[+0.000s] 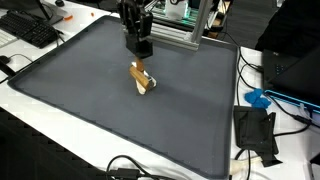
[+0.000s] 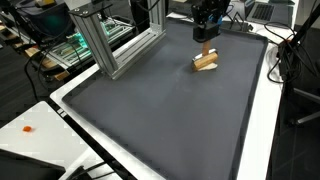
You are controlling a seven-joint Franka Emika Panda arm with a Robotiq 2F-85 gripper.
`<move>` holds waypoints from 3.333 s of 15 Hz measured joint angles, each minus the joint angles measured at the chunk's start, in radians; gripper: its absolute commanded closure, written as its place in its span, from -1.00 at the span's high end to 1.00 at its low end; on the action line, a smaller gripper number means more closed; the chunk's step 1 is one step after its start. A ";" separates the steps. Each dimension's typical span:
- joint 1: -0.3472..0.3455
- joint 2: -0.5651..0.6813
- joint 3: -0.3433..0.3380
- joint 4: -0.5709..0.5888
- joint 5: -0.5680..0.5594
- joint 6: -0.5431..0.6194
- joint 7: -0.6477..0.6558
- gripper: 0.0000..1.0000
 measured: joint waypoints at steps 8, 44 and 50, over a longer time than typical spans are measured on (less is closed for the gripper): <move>0.029 -0.001 -0.002 -0.004 -0.048 -0.024 0.041 -0.55; 0.036 -0.017 0.010 0.012 -0.018 -0.115 -0.153 -0.55; 0.035 0.007 0.004 0.020 -0.011 -0.065 -0.083 -0.55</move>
